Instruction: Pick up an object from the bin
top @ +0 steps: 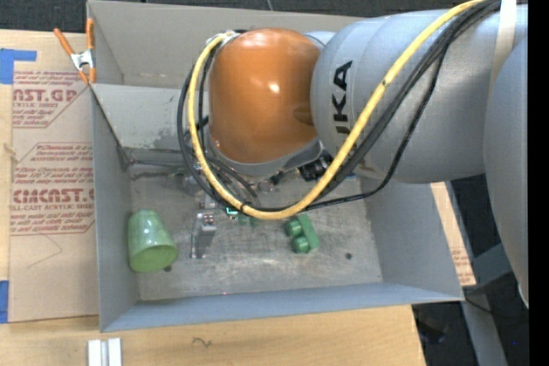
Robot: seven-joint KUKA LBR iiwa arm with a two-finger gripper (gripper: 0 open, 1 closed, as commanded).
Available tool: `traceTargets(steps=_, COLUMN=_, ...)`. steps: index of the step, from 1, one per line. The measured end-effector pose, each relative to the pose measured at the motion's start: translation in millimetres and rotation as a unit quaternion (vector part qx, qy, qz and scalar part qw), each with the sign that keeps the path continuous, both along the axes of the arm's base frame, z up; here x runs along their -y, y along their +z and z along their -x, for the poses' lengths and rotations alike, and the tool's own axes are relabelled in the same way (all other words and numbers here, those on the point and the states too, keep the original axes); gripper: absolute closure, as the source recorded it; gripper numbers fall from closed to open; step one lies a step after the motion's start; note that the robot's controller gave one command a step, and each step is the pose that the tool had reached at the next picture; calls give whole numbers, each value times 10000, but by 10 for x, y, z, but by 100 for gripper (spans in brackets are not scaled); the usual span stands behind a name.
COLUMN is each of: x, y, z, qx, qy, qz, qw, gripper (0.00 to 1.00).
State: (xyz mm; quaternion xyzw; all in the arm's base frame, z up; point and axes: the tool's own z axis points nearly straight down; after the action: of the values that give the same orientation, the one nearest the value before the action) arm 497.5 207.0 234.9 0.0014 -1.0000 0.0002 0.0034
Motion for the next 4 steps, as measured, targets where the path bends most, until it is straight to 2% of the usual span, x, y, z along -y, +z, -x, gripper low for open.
traceTargets(steps=1, x=-377, y=-1530, z=-76, qx=54, qy=-32, qz=-6, qw=10000, gripper=0)
traceTargets(steps=2, x=-404, y=-1342, z=-88, qx=43, qy=-19, qz=-12, qw=10000, gripper=0)
traceTargets(steps=3, x=-395, y=-1289, z=-61, qx=39, qy=1868, qz=-13, qw=9824, gripper=0)
traceTargets(steps=4, x=-421, y=-1526, z=45, qx=88, qy=3202, qz=-8, qw=9473, gripper=0)
